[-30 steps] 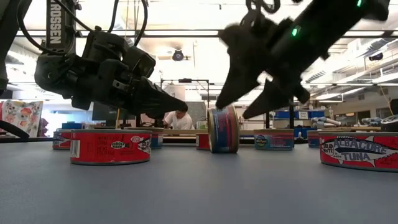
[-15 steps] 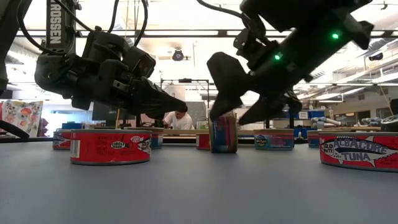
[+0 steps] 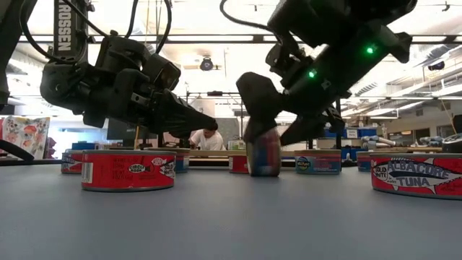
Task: Stack canned seafood by type on shelf
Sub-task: Put the blue tuna can on the shelf
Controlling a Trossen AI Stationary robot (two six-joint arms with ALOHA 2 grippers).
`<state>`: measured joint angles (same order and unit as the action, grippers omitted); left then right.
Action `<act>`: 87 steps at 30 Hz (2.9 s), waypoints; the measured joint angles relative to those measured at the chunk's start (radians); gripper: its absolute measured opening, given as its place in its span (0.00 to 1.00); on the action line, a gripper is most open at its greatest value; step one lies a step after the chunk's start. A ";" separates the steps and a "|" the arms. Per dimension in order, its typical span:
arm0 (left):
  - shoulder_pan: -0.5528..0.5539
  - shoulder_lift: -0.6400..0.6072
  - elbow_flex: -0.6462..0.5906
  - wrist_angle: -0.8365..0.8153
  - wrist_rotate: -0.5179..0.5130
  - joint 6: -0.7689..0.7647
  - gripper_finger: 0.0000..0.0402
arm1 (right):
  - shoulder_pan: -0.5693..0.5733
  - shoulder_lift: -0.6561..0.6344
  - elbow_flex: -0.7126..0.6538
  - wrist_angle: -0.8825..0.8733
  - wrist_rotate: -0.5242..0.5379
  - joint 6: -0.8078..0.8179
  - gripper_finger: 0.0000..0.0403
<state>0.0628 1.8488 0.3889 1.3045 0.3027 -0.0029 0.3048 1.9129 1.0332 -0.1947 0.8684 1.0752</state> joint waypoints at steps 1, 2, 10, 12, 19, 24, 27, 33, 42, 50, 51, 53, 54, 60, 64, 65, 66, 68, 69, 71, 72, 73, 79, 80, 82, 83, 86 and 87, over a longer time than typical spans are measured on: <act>0.000 0.000 0.000 0.000 0.000 0.000 0.01 | 0.003 0.000 0.000 -0.020 -0.005 0.004 0.86; 0.000 0.000 0.000 0.000 0.000 0.000 0.01 | 0.005 0.000 0.000 -0.038 -0.010 0.010 0.86; 0.000 0.000 0.000 -0.002 0.000 -0.001 0.01 | 0.021 -0.044 0.000 -0.184 -0.030 -0.010 0.86; 0.000 0.000 0.000 -0.002 0.000 -0.001 0.01 | 0.023 -0.044 0.000 -0.180 -0.031 -0.110 0.85; 0.000 0.000 0.000 -0.002 0.000 -0.001 0.01 | 0.026 -0.043 0.000 -0.176 -0.046 -0.270 0.61; 0.000 0.000 0.000 -0.002 0.000 -0.001 0.01 | 0.032 -0.045 0.000 -0.172 -0.046 -0.315 0.47; 0.000 0.000 0.000 -0.002 0.000 -0.001 0.01 | 0.033 -0.054 0.007 -0.189 -0.052 -0.375 0.47; 0.000 0.000 0.000 -0.002 0.000 -0.002 0.01 | 0.023 -0.096 0.136 -0.355 -0.048 -0.594 0.47; -0.006 0.000 0.000 -0.001 0.000 -0.002 0.01 | -0.146 -0.119 0.354 -0.720 0.053 -0.986 0.47; -0.006 0.000 0.000 0.000 0.000 -0.002 0.01 | -0.387 -0.118 0.373 -0.717 0.055 -1.321 0.47; -0.006 0.000 0.000 0.000 0.000 -0.002 0.01 | -0.420 -0.118 0.373 -0.712 0.054 -1.347 0.47; -0.006 0.000 0.000 0.000 0.000 0.002 0.01 | -0.482 -0.118 0.373 -0.683 0.047 -1.396 0.47; -0.006 0.000 0.000 0.000 0.000 0.003 0.01 | -0.510 -0.118 0.373 -0.662 0.028 -1.423 0.47; -0.006 0.000 0.000 0.000 0.000 0.003 0.01 | -0.626 -0.116 0.373 -0.546 -0.107 -1.544 0.47; -0.006 0.000 0.000 0.000 0.000 0.003 0.01 | -0.672 -0.116 0.373 -0.527 -0.145 -1.554 0.47; -0.006 0.000 0.000 0.000 0.000 0.003 0.01 | -0.680 -0.116 0.367 -0.516 -0.144 -1.554 0.47; -0.006 0.000 0.000 0.000 0.000 0.002 0.01 | -0.687 -0.116 0.358 -0.497 -0.143 -1.557 0.47; -0.006 0.000 0.000 0.000 0.000 0.002 0.01 | -0.701 -0.116 0.334 -0.480 -0.147 -1.570 0.47; -0.006 0.000 0.000 0.000 0.000 0.002 0.01 | -0.708 -0.116 0.317 -0.474 -0.151 -1.579 0.47; -0.006 0.000 0.000 0.000 0.000 0.002 0.01 | -0.718 -0.116 0.281 -0.444 -0.154 -1.601 0.47; -0.006 0.000 0.000 0.000 0.000 0.002 0.01 | -0.722 -0.115 0.265 -0.427 -0.153 -1.611 0.47; -0.006 0.000 0.000 0.000 0.000 0.002 0.01 | -0.728 -0.115 0.251 -0.416 -0.154 -1.616 0.47; -0.006 0.000 0.000 0.000 0.000 0.002 0.01 | -0.759 -0.115 0.211 -0.373 -0.162 -1.621 0.47; -0.006 0.000 0.000 0.000 0.000 0.002 0.01 | -0.763 -0.115 0.209 -0.366 -0.166 -1.620 0.47; -0.006 0.000 0.000 0.000 0.000 0.002 0.01 | -0.770 -0.115 0.207 -0.353 -0.179 -1.619 0.47; -0.006 0.000 0.000 0.000 0.000 0.002 0.01 | -0.773 -0.115 0.203 -0.347 -0.190 -1.618 0.47; -0.006 0.000 0.000 -0.001 0.000 0.002 0.01 | -0.779 -0.115 0.187 -0.317 -0.210 -1.618 0.47; -0.006 0.000 0.000 0.000 0.000 0.002 0.01 | -0.781 -0.115 0.182 -0.303 -0.213 -1.618 0.47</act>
<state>0.0566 1.8488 0.3889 1.3041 0.3027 -0.0006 -0.4762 1.7981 1.2148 -0.4974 0.6557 -0.5430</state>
